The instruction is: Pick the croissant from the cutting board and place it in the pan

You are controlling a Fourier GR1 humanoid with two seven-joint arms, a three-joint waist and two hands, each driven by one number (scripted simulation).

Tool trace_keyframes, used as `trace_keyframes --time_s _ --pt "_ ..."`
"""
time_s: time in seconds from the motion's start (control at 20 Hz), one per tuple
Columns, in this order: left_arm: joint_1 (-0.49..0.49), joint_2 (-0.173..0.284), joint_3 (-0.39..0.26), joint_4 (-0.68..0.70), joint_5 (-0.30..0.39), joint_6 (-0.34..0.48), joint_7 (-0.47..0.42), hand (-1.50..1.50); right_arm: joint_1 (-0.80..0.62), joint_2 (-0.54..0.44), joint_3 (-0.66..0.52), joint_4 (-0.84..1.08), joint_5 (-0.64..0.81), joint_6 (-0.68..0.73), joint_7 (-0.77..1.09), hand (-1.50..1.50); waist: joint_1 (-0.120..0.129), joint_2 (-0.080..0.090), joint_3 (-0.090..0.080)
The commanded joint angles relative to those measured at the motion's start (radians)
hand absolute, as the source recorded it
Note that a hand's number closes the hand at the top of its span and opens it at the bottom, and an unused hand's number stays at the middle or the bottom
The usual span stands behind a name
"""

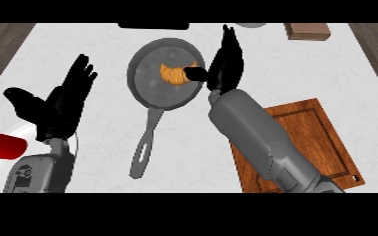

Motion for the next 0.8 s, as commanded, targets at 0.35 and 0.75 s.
trace_keyframes --time_s 0.35,0.75 --pt "0.031 0.032 0.055 0.018 0.016 -0.007 -0.011 0.0 0.468 0.006 0.15 -0.616 -0.061 -0.174 -0.156 -1.5 -0.067 -0.013 -0.001" --pt "0.012 0.035 0.058 -0.012 0.035 -0.028 0.025 0.0 0.775 -0.029 0.207 -0.852 0.137 -0.106 -0.19 -1.5 -0.04 -0.006 -0.001"
